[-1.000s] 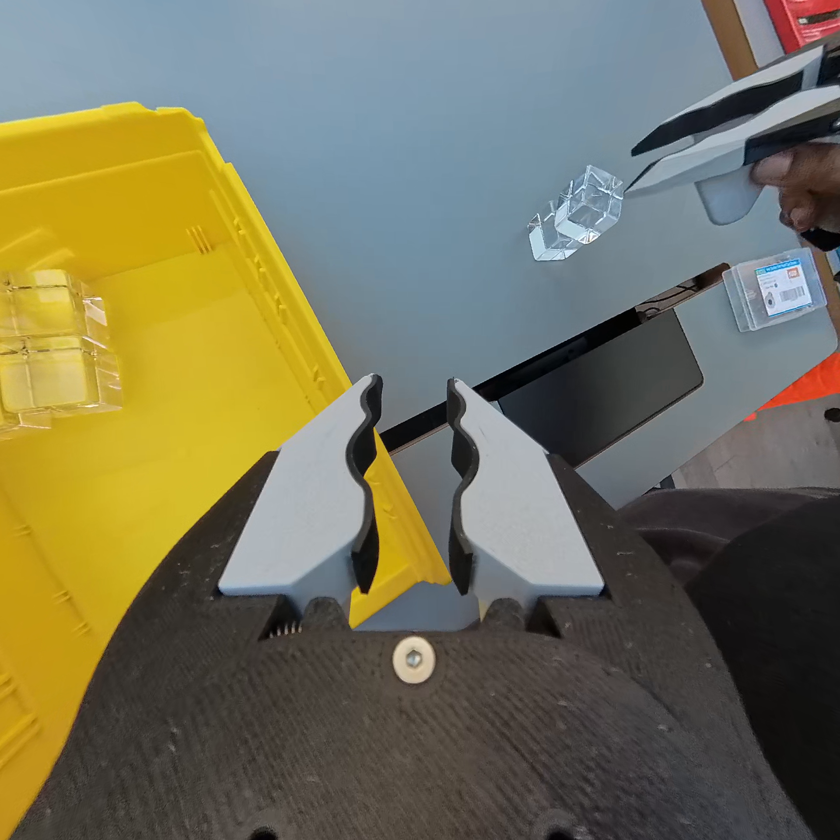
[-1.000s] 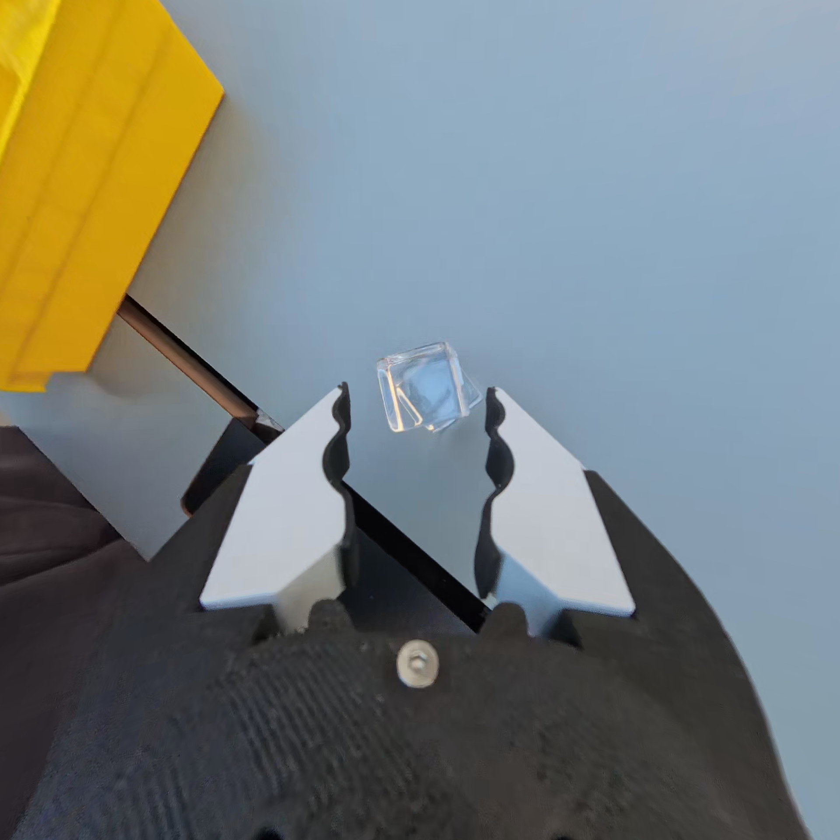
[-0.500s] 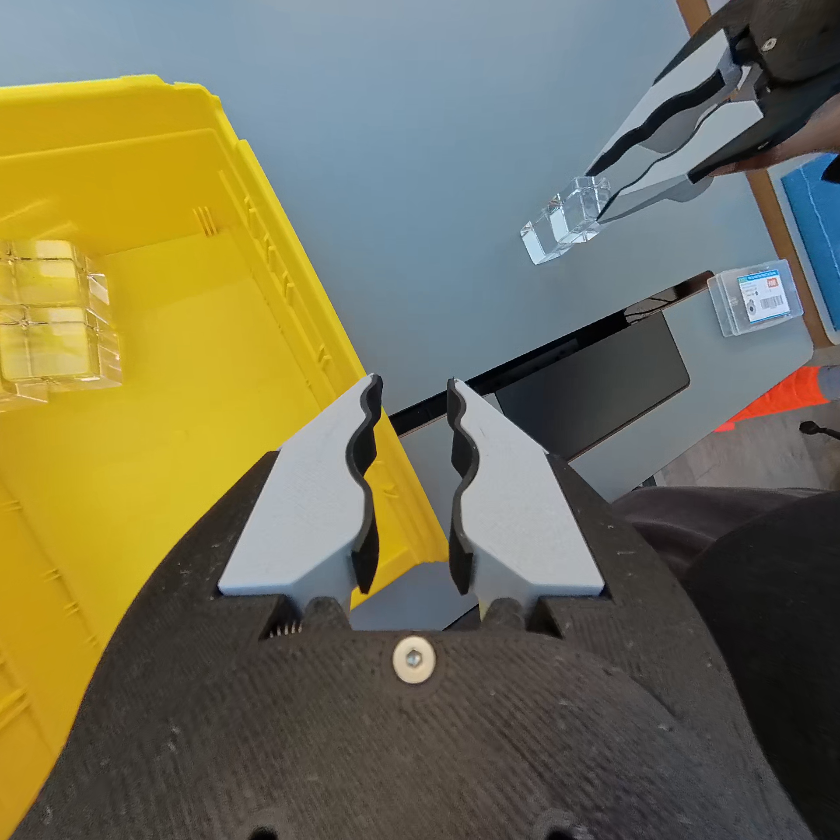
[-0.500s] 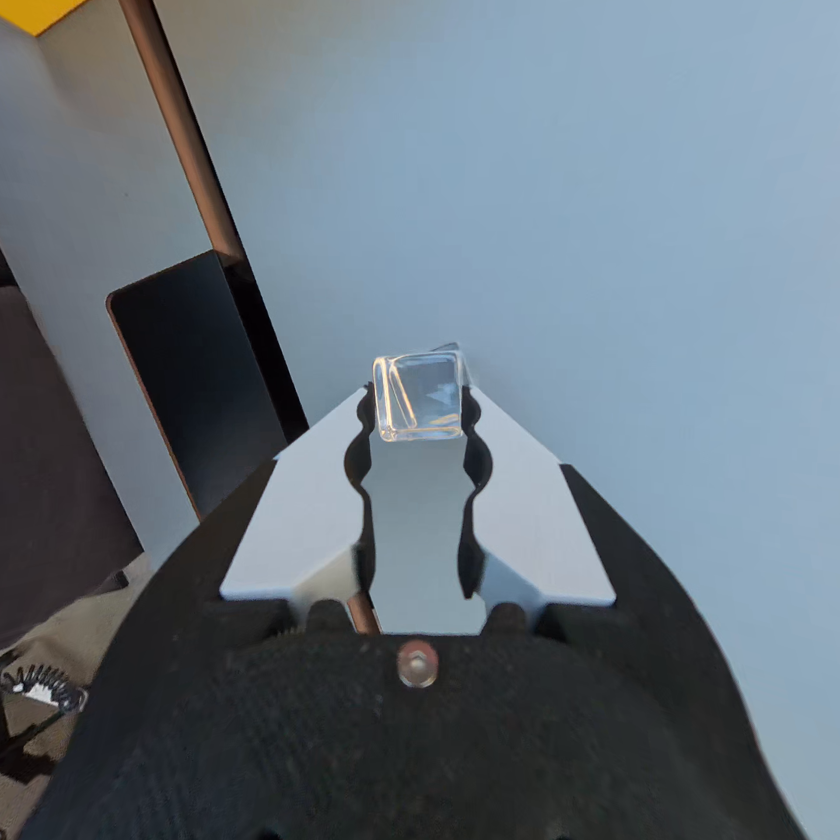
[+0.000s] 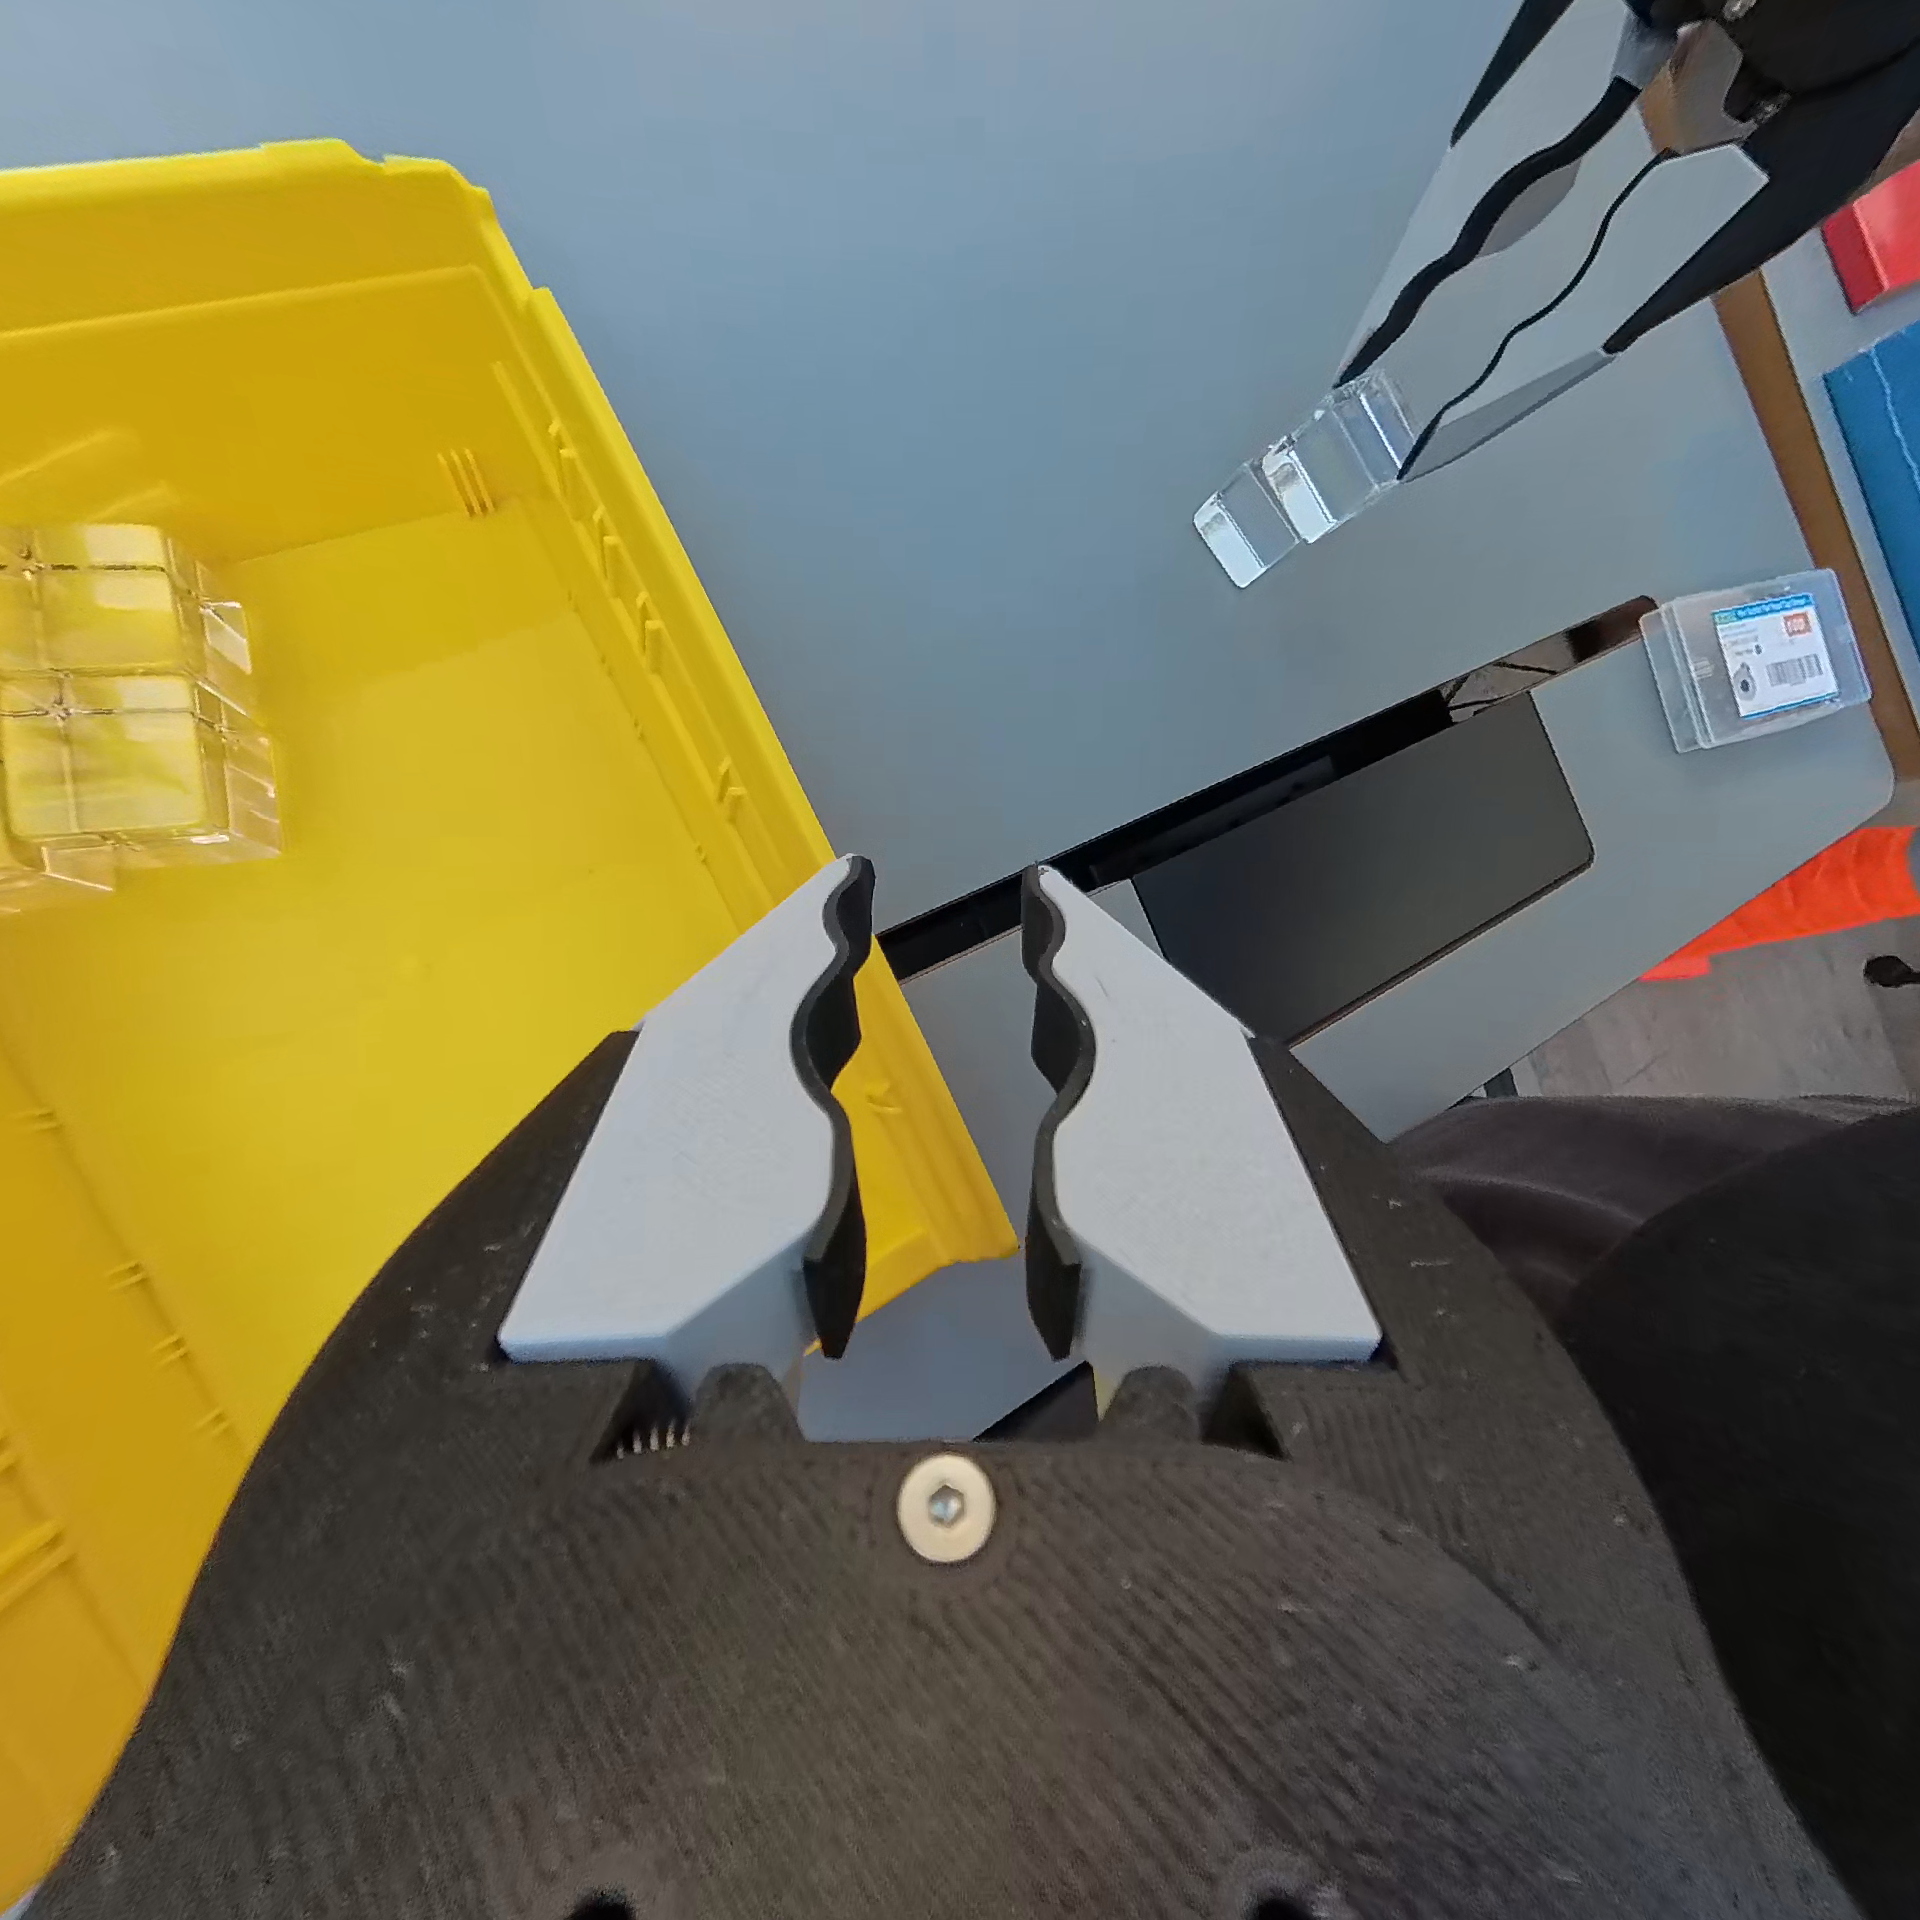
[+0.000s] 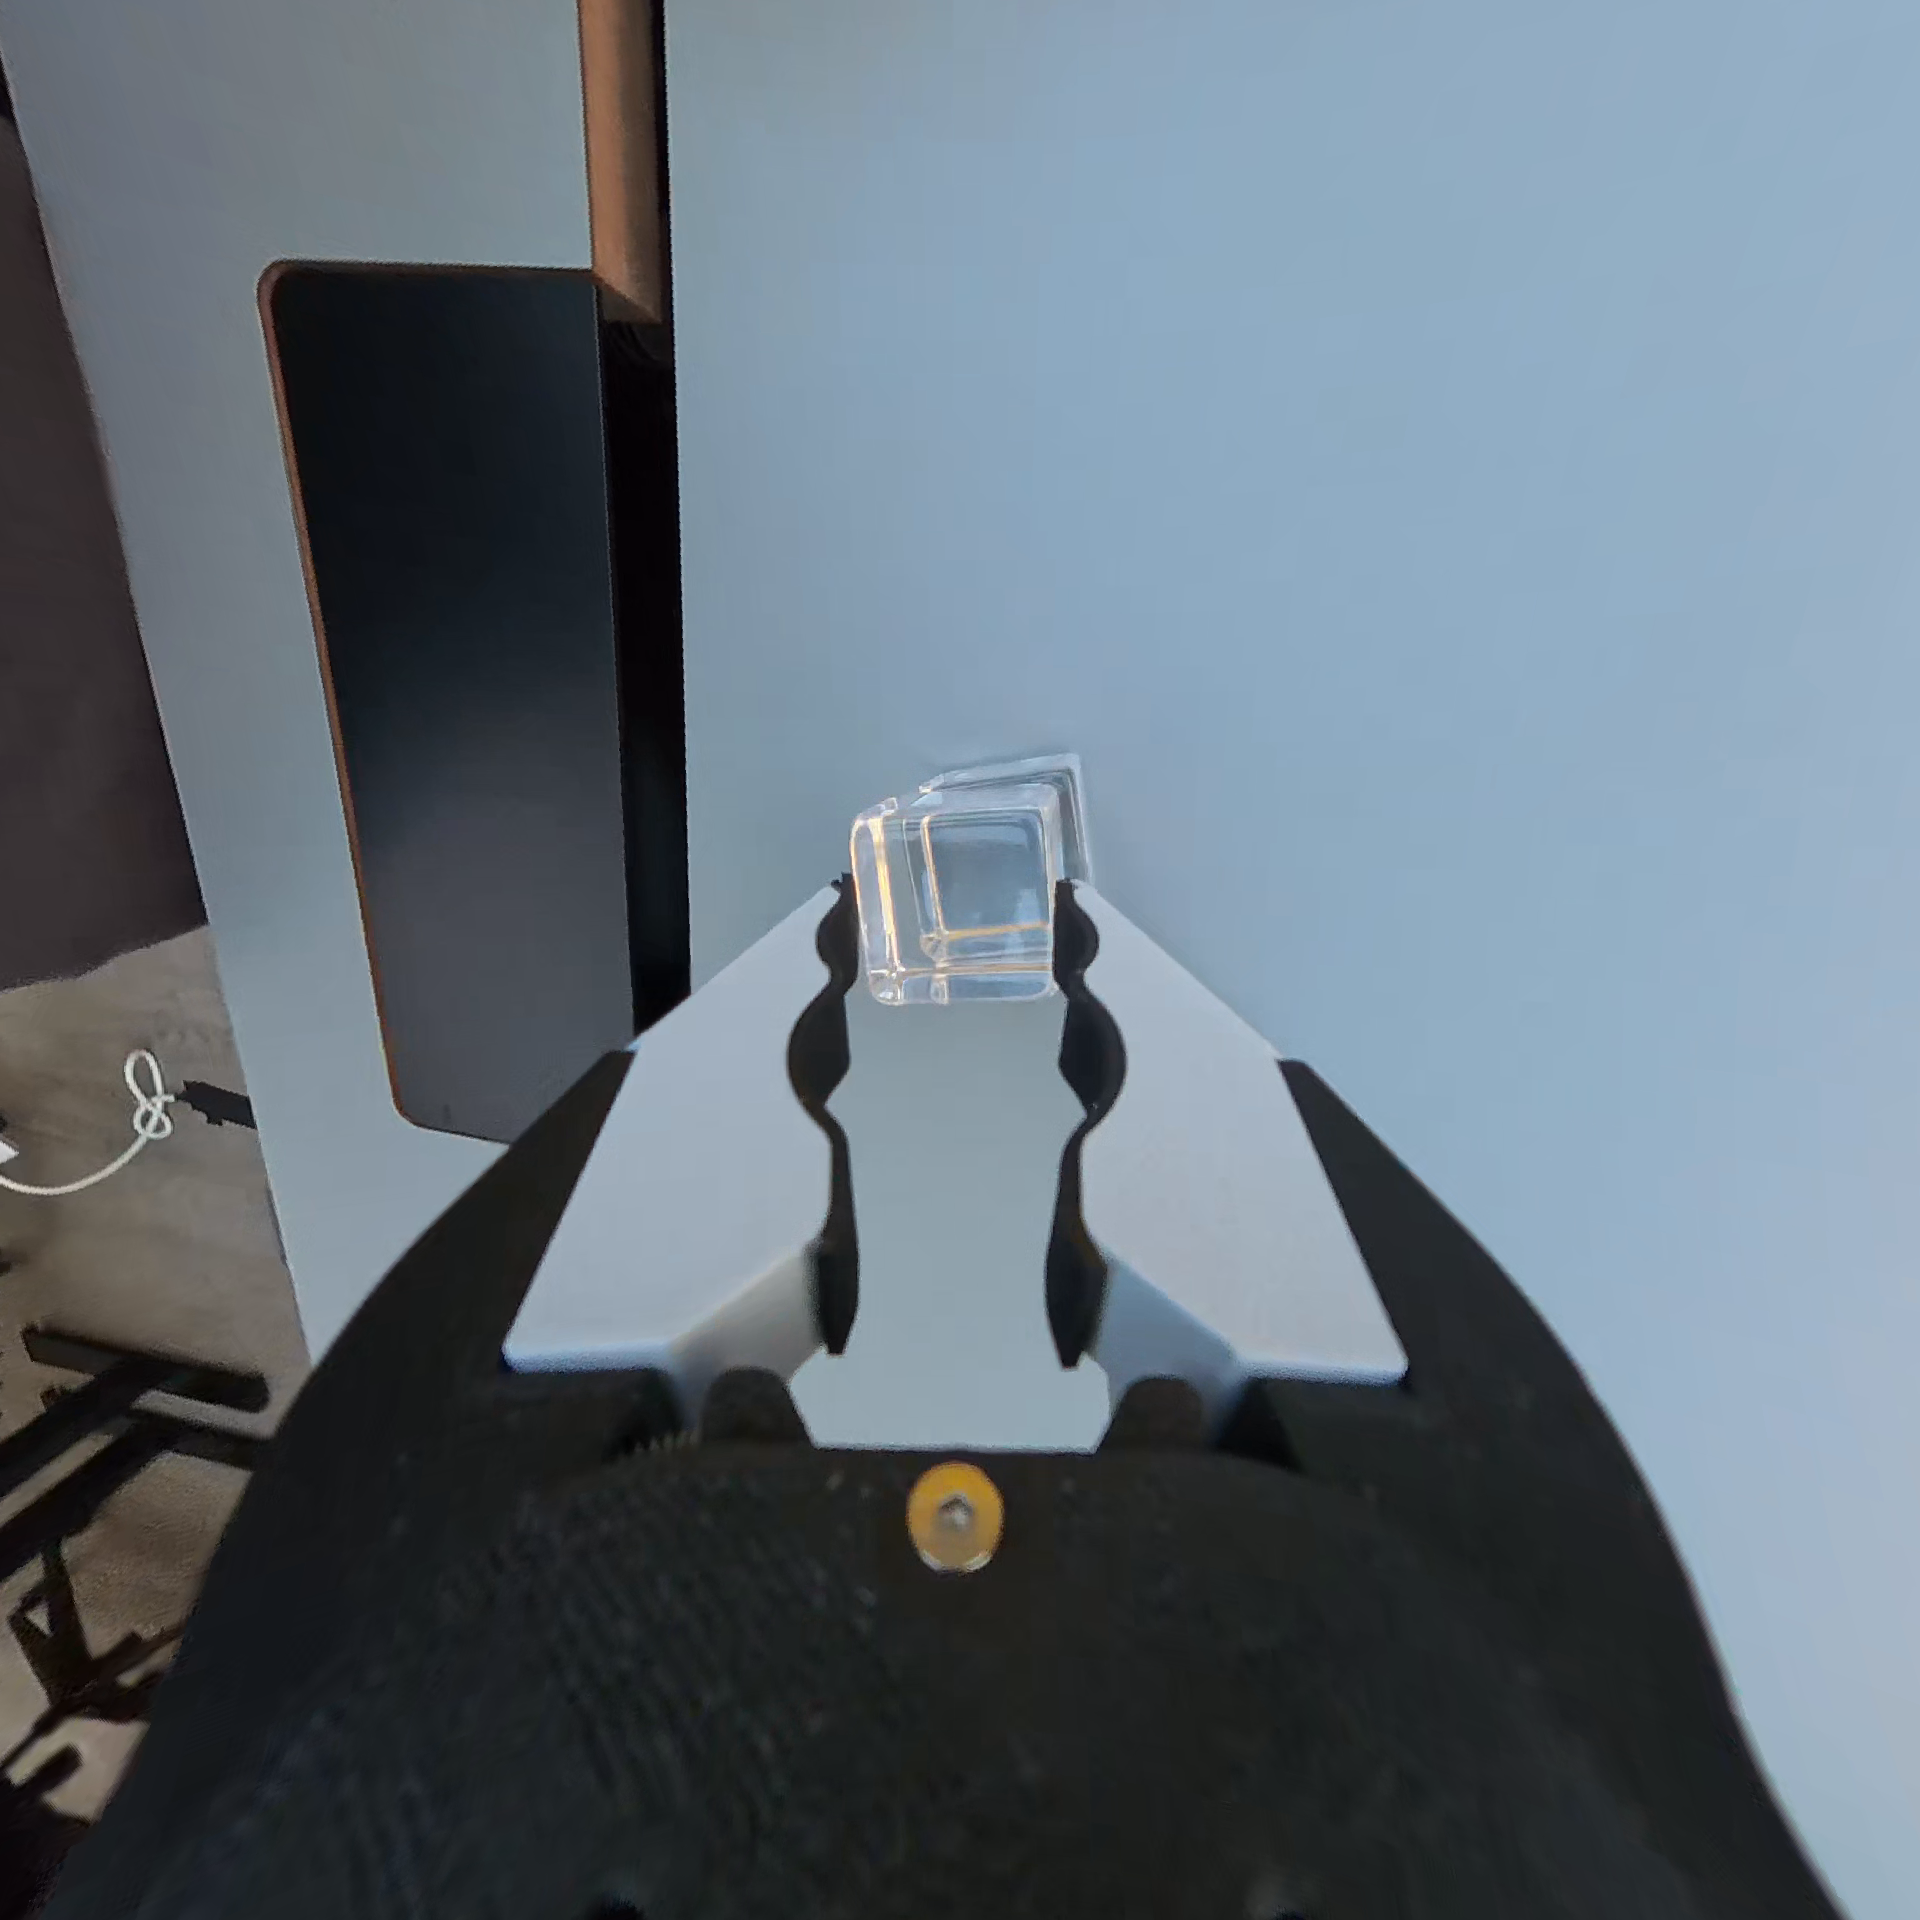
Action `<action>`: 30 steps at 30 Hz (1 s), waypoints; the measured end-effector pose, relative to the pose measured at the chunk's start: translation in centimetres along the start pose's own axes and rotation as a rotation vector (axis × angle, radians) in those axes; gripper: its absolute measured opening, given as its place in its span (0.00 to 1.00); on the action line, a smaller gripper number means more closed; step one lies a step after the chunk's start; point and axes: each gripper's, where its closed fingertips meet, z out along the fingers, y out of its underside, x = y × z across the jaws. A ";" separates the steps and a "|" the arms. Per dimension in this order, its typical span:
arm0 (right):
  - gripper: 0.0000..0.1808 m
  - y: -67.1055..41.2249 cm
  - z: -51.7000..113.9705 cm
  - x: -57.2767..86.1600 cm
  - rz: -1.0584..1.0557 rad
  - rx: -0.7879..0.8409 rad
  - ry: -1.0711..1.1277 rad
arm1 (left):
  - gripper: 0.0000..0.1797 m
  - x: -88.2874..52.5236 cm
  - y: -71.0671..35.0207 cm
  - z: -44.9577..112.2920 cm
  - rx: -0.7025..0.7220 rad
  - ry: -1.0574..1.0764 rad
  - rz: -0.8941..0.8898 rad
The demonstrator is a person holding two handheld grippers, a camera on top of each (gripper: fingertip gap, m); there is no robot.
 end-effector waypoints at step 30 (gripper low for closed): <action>0.30 2.0 -6.8 -1.5 0.484 0.643 0.396 | 0.42 13.5 -4.4 16.4 -0.120 0.273 0.318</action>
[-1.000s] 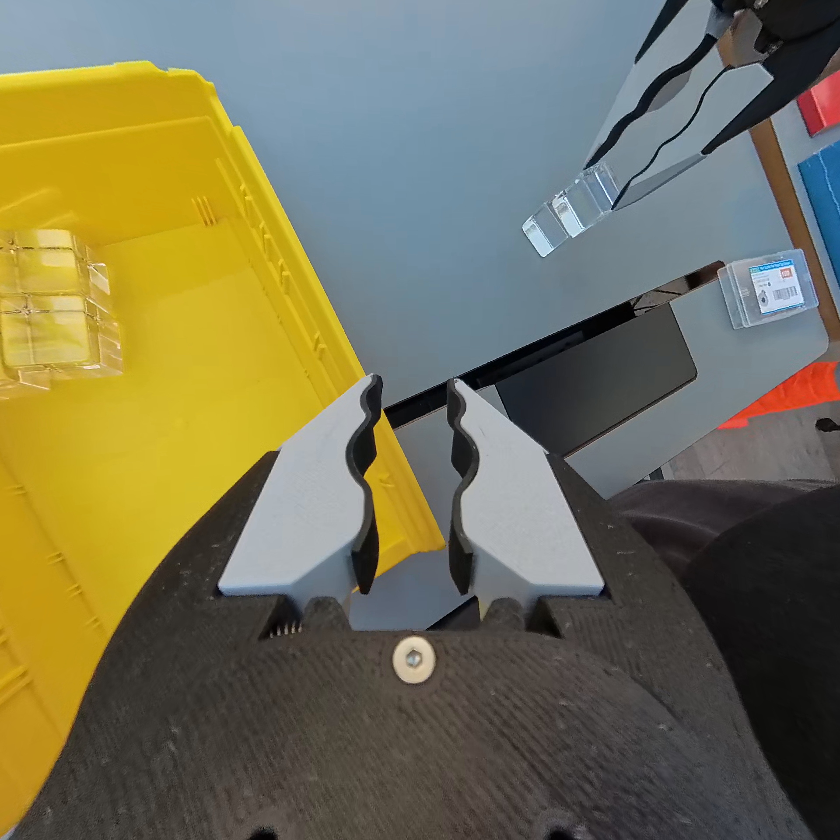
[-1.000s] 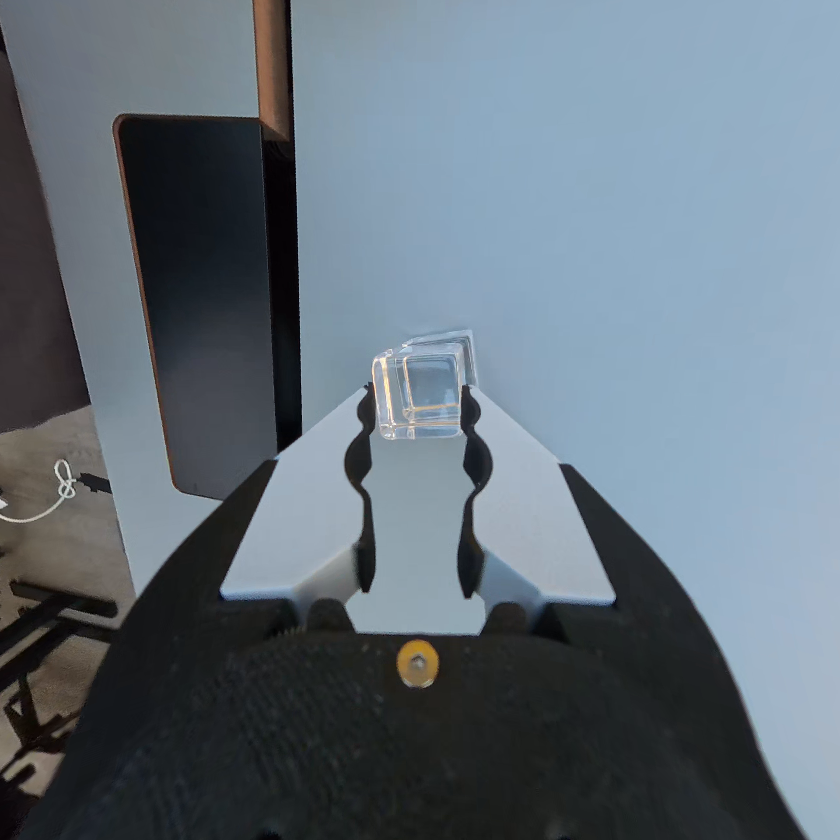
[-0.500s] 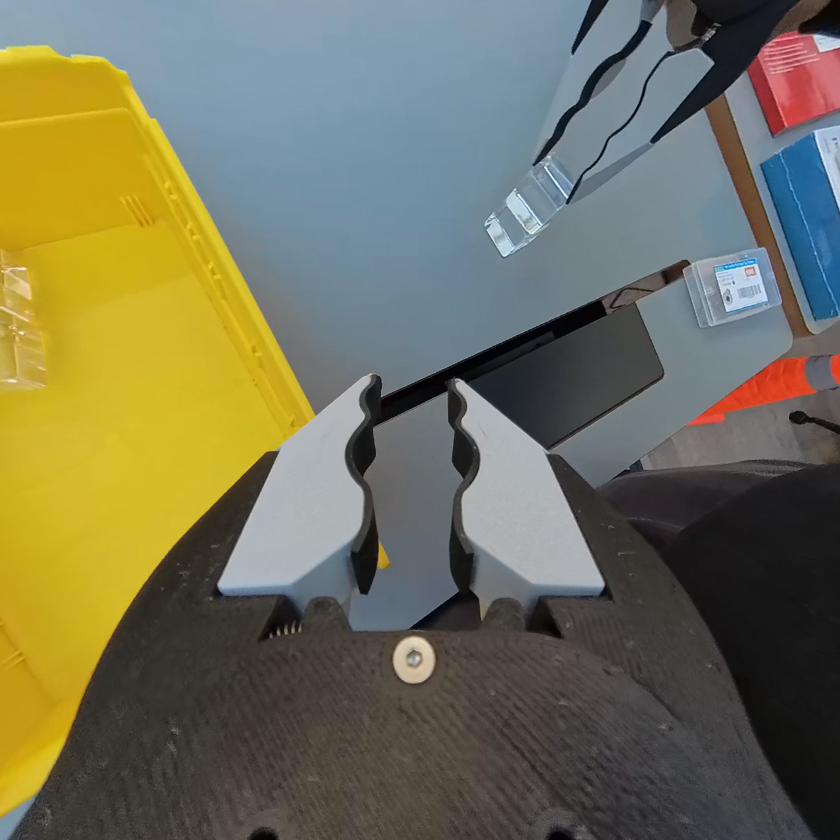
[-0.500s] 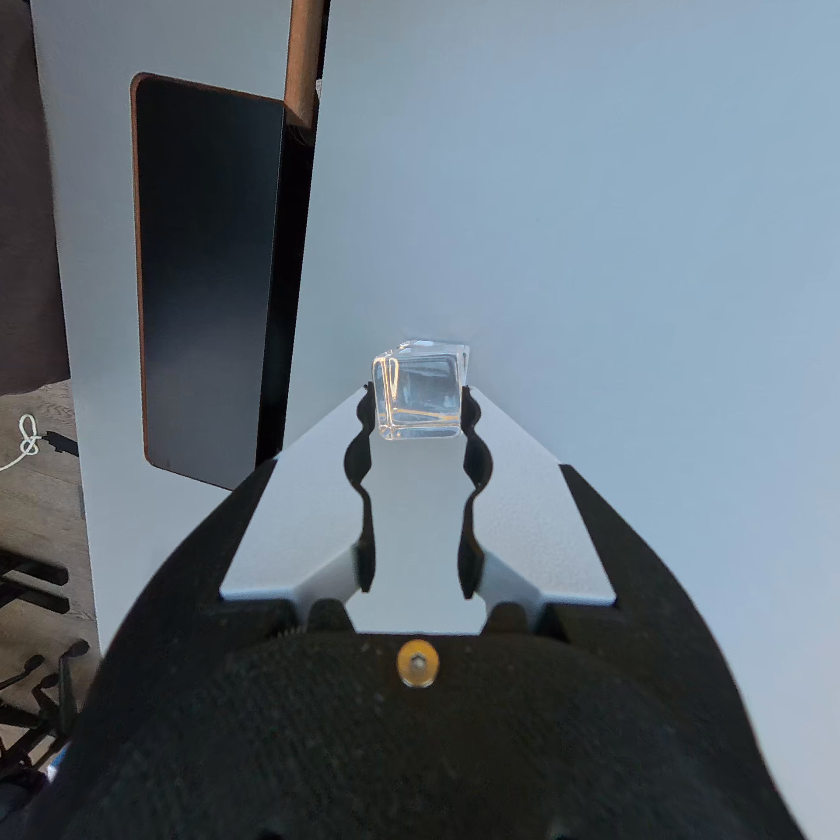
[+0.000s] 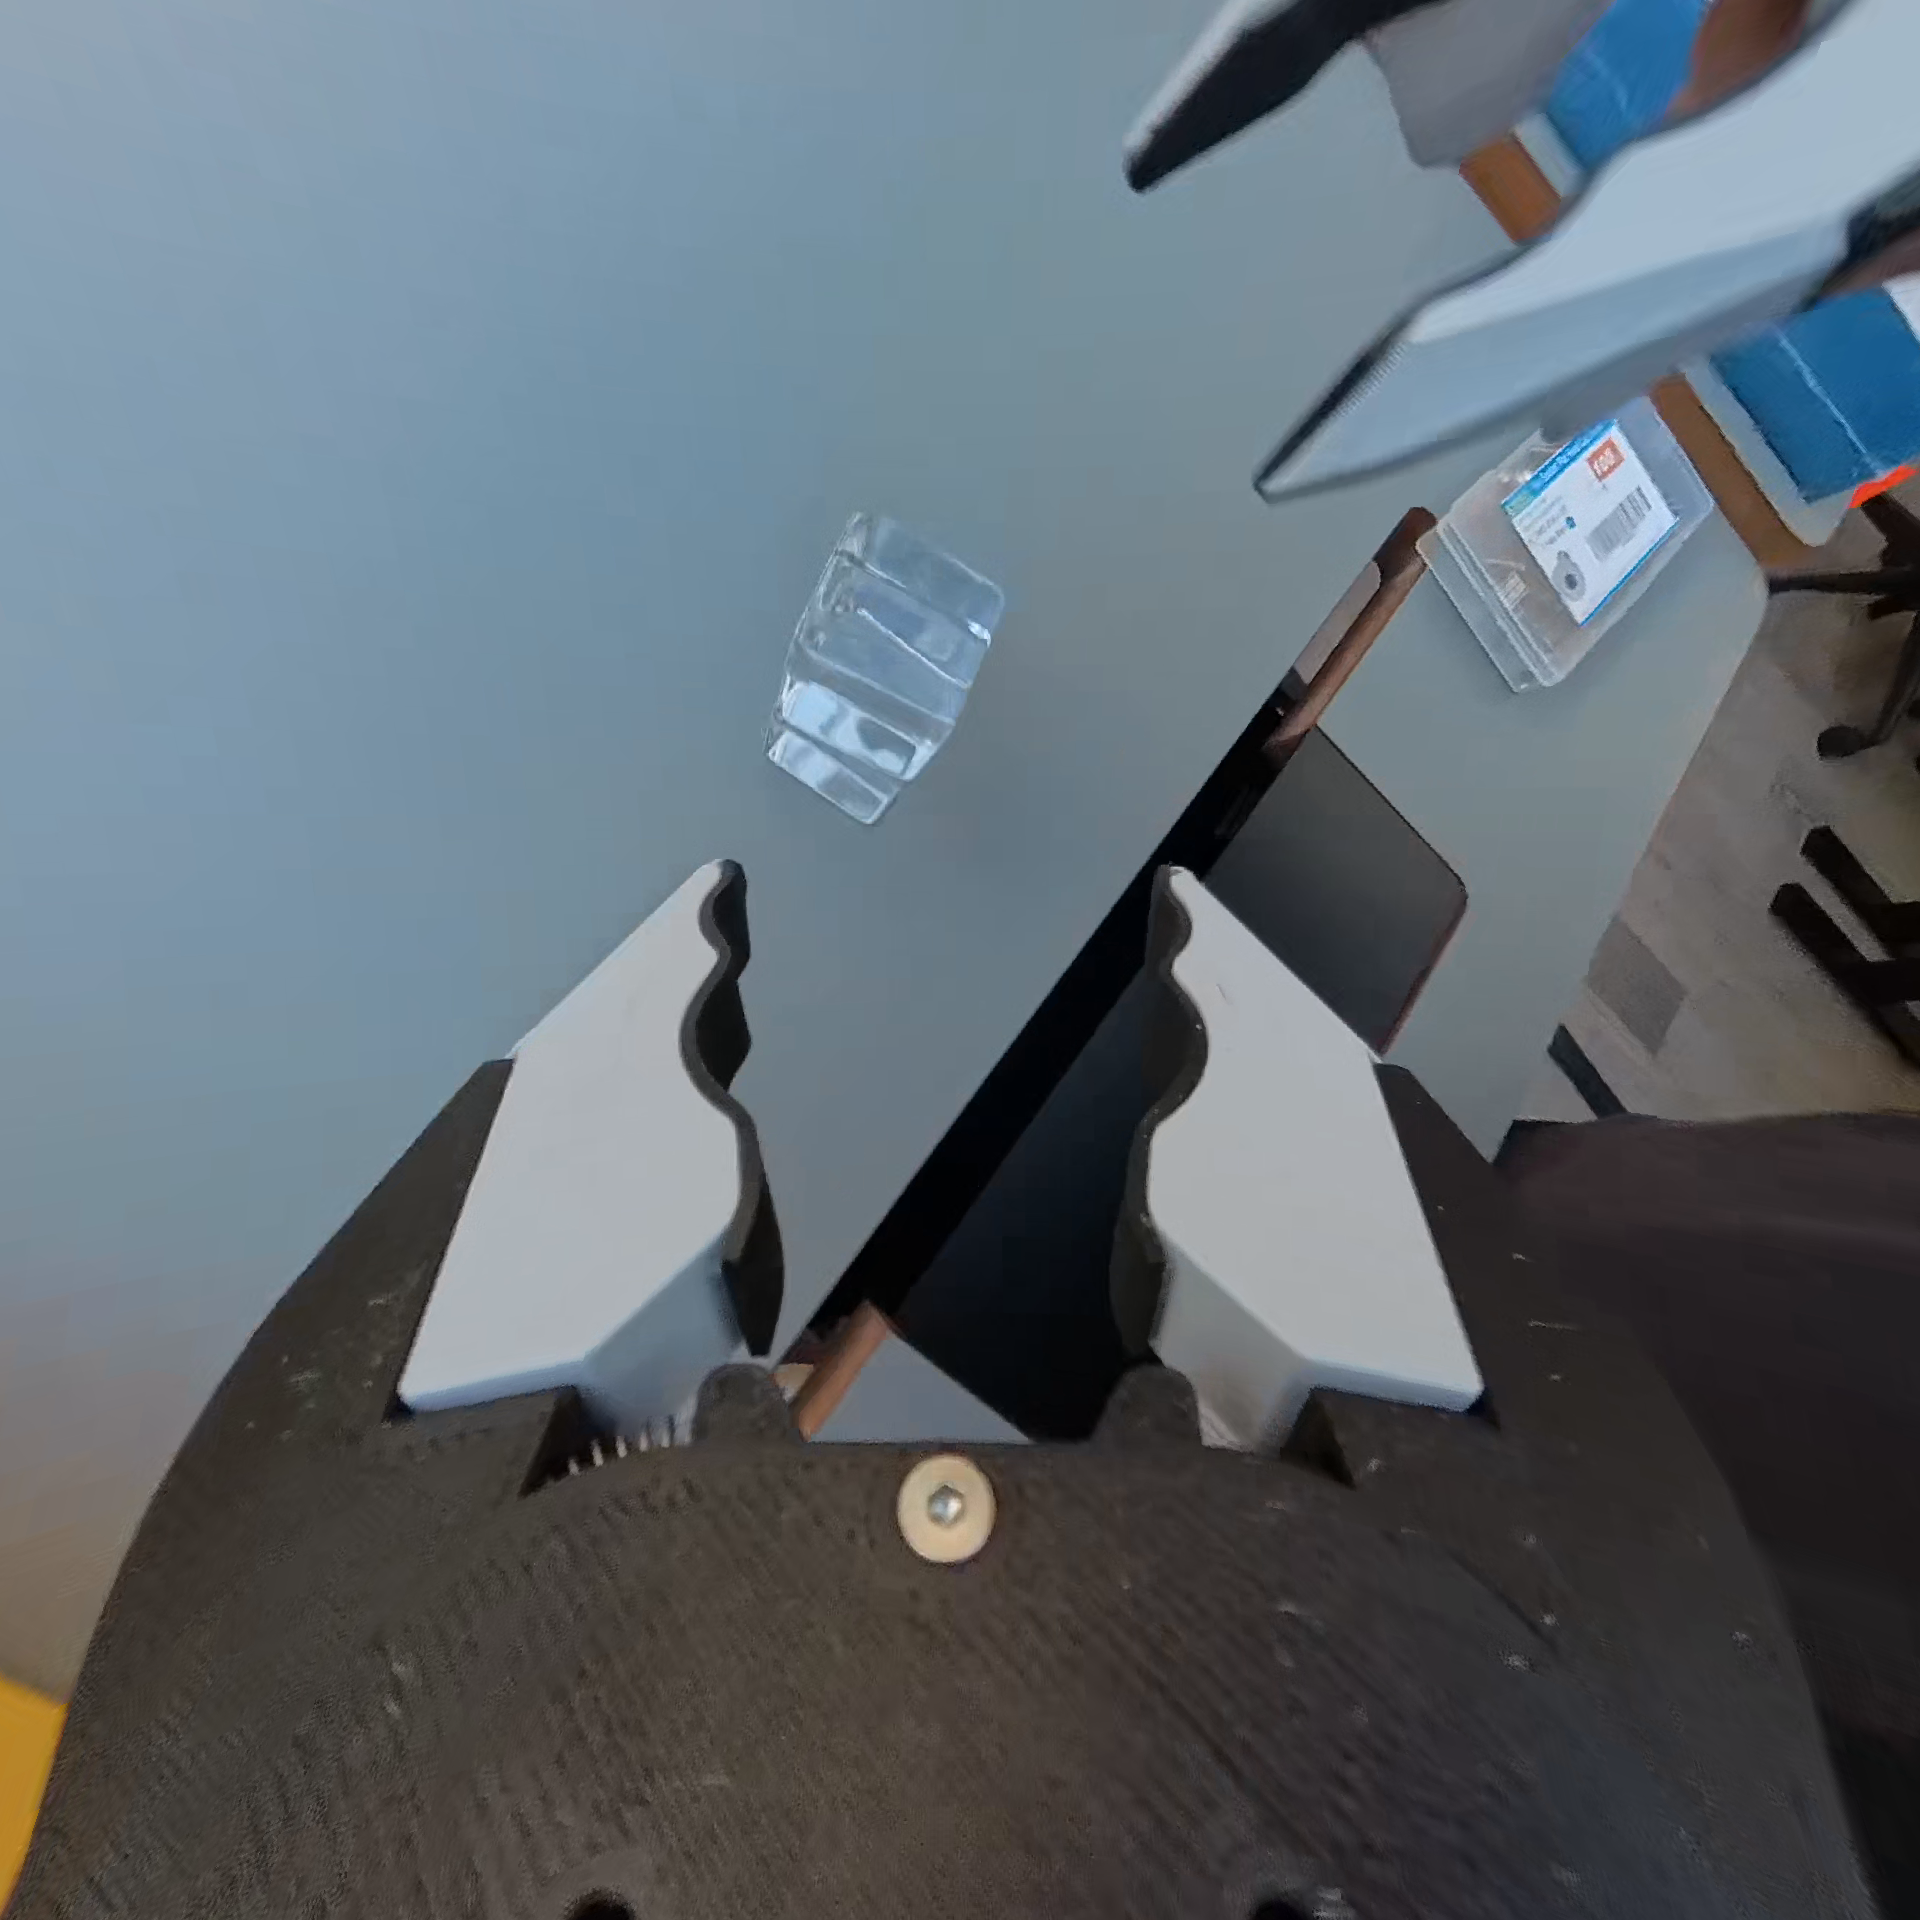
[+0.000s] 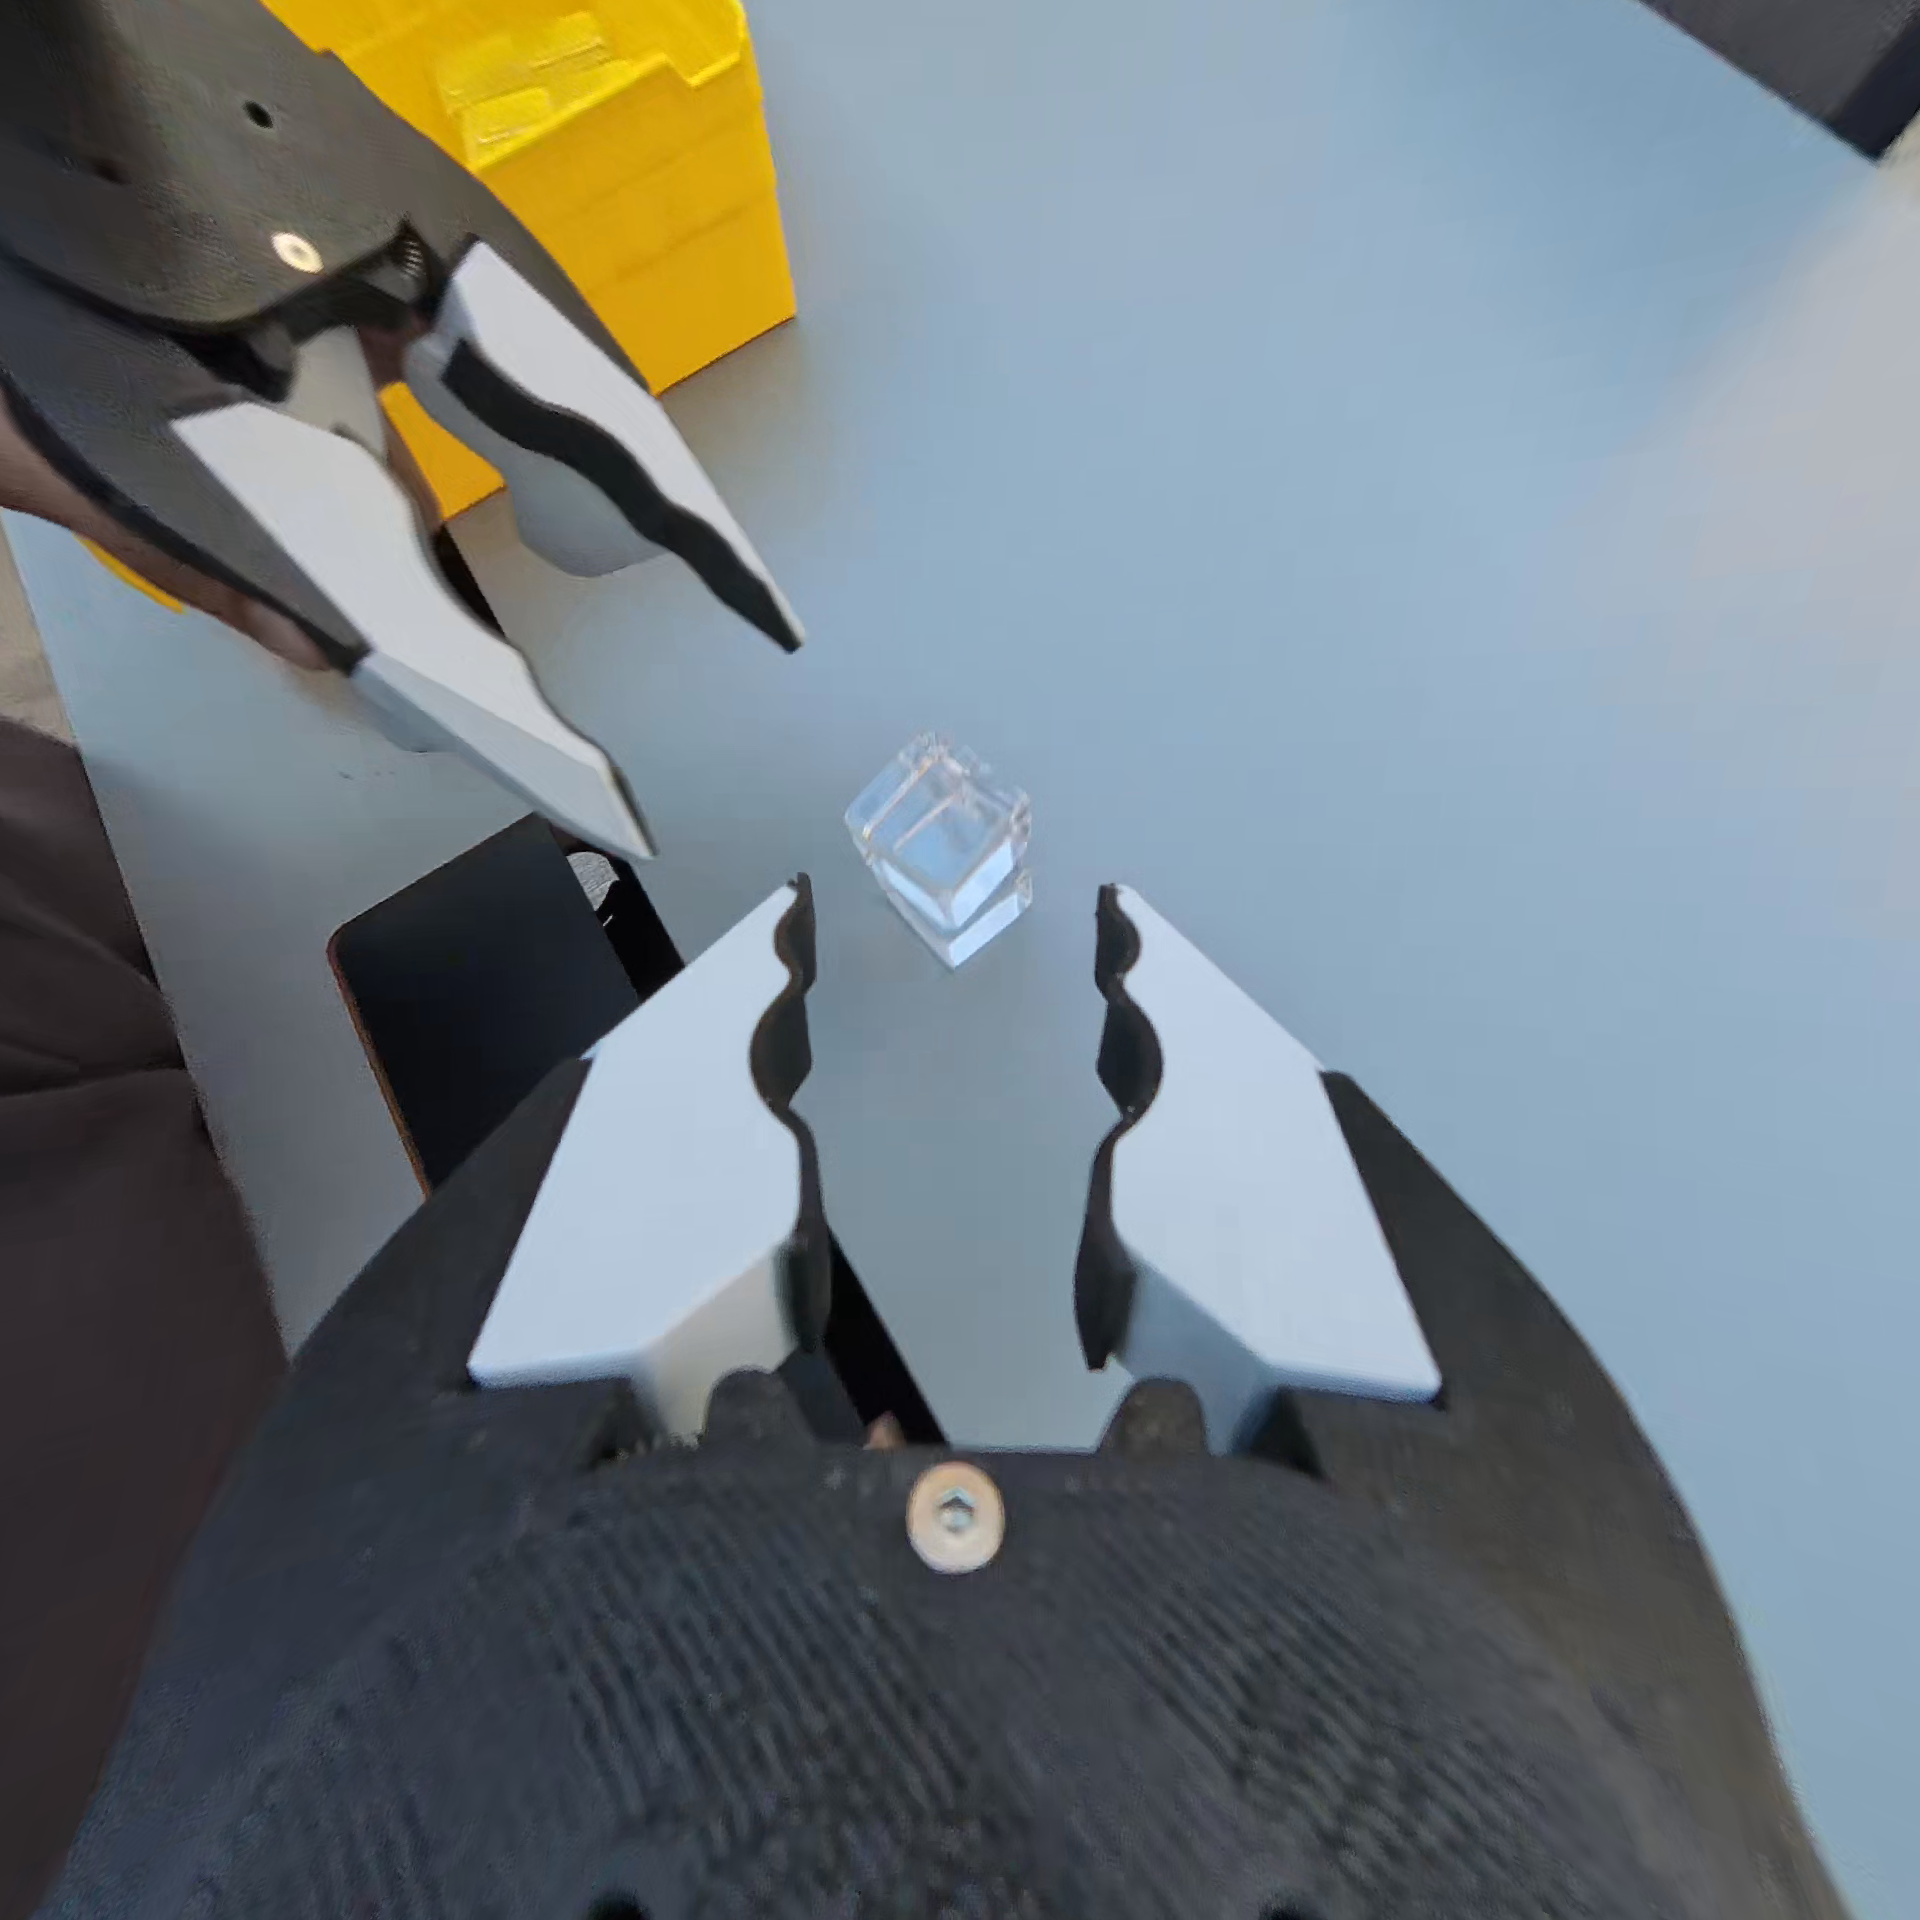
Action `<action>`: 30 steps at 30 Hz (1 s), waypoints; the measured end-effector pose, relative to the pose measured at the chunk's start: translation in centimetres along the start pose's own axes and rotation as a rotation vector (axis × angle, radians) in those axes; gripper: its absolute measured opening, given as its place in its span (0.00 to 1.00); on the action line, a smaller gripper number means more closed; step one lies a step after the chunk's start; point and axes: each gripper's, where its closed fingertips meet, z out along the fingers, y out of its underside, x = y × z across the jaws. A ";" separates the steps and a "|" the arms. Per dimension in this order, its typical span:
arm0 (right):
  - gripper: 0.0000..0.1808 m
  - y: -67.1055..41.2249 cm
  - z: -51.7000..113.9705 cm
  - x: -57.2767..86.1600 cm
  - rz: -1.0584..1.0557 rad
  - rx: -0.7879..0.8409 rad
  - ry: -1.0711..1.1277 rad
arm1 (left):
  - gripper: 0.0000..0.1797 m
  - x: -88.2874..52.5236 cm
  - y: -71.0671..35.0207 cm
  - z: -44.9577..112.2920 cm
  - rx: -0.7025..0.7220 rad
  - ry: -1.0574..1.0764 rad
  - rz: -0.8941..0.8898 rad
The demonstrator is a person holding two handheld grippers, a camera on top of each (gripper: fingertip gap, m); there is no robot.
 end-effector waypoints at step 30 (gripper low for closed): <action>0.33 4.2 6.4 -2.4 0.236 0.087 -0.068 | 0.26 -2.7 0.2 9.2 -0.097 0.029 0.200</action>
